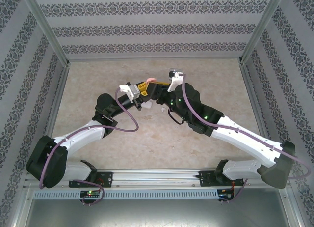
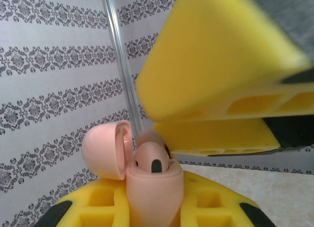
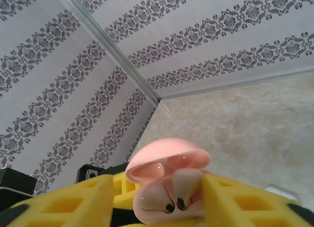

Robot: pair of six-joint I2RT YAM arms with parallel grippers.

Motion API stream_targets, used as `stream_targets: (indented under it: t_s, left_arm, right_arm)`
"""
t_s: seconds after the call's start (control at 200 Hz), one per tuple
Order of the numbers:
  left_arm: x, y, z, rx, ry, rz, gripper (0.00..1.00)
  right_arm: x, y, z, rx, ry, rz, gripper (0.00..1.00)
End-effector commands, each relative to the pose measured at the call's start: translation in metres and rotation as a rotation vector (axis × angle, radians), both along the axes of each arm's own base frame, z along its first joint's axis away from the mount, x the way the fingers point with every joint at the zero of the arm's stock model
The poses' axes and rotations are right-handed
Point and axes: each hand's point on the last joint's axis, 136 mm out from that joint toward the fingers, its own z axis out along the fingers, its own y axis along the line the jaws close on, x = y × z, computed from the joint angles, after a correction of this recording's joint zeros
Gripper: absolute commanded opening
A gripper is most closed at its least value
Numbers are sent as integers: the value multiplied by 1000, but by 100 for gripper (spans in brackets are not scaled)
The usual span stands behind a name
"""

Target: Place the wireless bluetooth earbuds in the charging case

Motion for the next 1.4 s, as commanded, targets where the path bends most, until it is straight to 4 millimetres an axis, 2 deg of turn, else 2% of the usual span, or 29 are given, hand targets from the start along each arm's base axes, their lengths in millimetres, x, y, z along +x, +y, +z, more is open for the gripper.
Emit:
stream_targets:
  t_s: [0.0,0.155,0.33,0.385,0.455,0.55,0.709,0.909,1.054,1.209,1.254,1.319,1.394]
  left_arm:
    - [-9,1,39,-76,-99,-10,0]
    - [-8,1,33,-75,-84,-10,0]
    - [-8,0,23,-64,-62,-17,0]
    - [-7,-2,17,-53,-48,-20,0]
    - [-8,-4,9,-37,-31,-31,0]
    - [-11,-9,-4,-4,1,-68,0]
    - [-19,-16,-24,48,62,-139,0]
    - [-24,-19,-36,75,97,-156,0]
    - [-23,-20,-36,79,97,-154,0]
    - [-17,-19,-36,83,97,-129,0]
    - [-14,-18,-36,79,98,-114,0]
    - [-11,-18,-36,79,103,-98,0]
    - [-8,-17,-38,74,114,-86,0]
  right_arm:
    - [-5,-18,21,25,-21,-19,58]
    - [-10,-40,44,63,-48,-36,62]
    - [-3,-62,38,57,0,-68,62]
    - [4,-66,33,48,29,-66,58]
    - [14,-70,26,22,71,-64,48]
    - [27,-67,20,-29,116,-30,31]
    - [43,-43,8,-119,192,83,9]
    - [56,-8,-16,-186,290,212,4]
    - [51,4,-36,-215,356,284,3]
    - [23,6,-49,-234,394,352,1]
    - [13,2,-55,-246,405,358,0]
    - [-2,-6,-54,-240,396,348,0]
    - [-8,-28,-52,-229,376,269,0]
